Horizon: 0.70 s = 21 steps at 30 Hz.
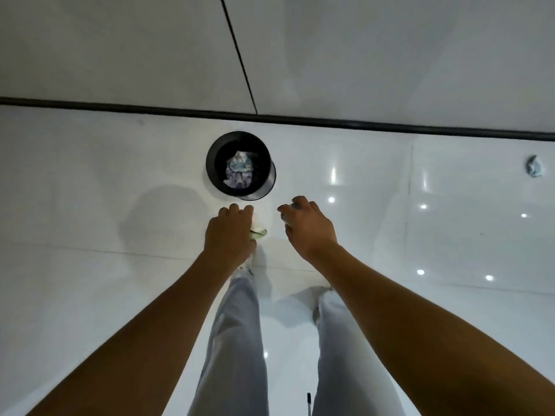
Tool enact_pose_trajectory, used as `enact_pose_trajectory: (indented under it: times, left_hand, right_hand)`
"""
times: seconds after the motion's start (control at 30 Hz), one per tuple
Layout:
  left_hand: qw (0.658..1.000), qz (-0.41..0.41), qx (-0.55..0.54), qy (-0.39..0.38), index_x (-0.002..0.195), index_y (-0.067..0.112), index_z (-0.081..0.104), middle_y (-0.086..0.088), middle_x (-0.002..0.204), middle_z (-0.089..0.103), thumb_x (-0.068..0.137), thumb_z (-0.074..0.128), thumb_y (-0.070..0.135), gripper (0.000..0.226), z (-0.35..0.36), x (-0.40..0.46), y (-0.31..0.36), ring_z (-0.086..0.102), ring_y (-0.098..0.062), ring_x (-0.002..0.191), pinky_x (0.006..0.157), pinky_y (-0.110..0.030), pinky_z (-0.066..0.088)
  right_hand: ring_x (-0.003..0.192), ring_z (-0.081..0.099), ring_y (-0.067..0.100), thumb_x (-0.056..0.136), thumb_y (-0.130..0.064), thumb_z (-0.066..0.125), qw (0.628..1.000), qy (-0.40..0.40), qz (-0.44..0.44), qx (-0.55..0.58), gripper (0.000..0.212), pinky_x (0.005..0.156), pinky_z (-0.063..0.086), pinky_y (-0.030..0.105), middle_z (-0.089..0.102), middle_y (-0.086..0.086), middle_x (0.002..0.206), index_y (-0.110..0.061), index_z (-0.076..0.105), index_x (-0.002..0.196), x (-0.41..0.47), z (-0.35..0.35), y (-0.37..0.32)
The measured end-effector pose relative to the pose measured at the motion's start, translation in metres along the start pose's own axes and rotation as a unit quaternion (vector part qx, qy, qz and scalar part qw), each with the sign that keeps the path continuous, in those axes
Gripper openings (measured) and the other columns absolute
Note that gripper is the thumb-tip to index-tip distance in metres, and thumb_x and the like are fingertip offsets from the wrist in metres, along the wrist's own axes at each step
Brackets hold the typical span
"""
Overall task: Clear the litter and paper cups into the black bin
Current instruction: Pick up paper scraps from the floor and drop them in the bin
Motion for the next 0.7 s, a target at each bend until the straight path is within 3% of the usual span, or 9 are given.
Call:
enact_pose_trajectory:
  times: [0.33, 0.47, 0.6, 0.7]
  left_hand:
    - [0.994, -0.065, -0.084, -0.022, 0.132, 0.016, 0.039, -0.008, 0.117, 0.051, 0.082, 0.065, 0.033, 0.058, -0.003, 0.032, -0.170, 0.050, -0.025, 0.106, 0.081, -0.033, 0.048]
    - [0.994, -0.062, -0.087, -0.033, 0.133, 0.017, 0.039, -0.008, 0.118, 0.051, 0.083, 0.065, 0.035, 0.059, -0.002, 0.056, -0.196, 0.049, -0.025, 0.107, 0.082, -0.033, 0.049]
    - [0.995, -0.044, -0.090, -0.029, 0.132, 0.017, 0.039, -0.008, 0.118, 0.051, 0.082, 0.065, 0.034, 0.060, 0.001, 0.076, -0.201, 0.049, -0.025, 0.107, 0.081, -0.034, 0.049]
    - [0.994, -0.029, -0.097, -0.032, 0.134, 0.017, 0.038, -0.008, 0.120, 0.051, 0.082, 0.066, 0.033, 0.062, 0.003, 0.087, -0.194, 0.049, -0.025, 0.108, 0.081, -0.033, 0.047]
  right_hand:
    - [0.119, 0.046, 0.030, 0.094, -0.017, 0.051, 0.997, 0.033, 0.041, 0.056, 0.039, 0.081, 0.055, 0.041, 0.044, 0.008, 0.134, -0.023, 0.052, 0.132, 0.134, 0.016, -0.125]
    - [0.127, 0.042, 0.031, 0.094, -0.016, 0.052, 0.995, 0.035, 0.071, 0.060, 0.046, 0.089, 0.051, 0.043, 0.038, 0.008, 0.144, -0.025, 0.046, 0.138, 0.181, 0.017, -0.137]
    - [0.140, 0.023, 0.036, 0.096, -0.026, 0.052, 0.989, -0.051, 0.116, 0.073, 0.059, 0.107, 0.037, 0.050, 0.010, 0.003, 0.160, -0.033, 0.027, 0.149, 0.203, 0.033, -0.136]
    - [0.140, 0.024, 0.036, 0.096, -0.027, 0.049, 0.985, -0.053, 0.132, 0.096, 0.058, 0.107, 0.035, 0.049, 0.011, 0.006, 0.160, -0.030, 0.026, 0.150, 0.199, 0.037, -0.129]
Point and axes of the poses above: each hand's wrist, its own x-axis towards the middle knuckle, its own z-axis out of the palm, y = z × x, the point moved 3 cm from there along x, towards the middle knuckle
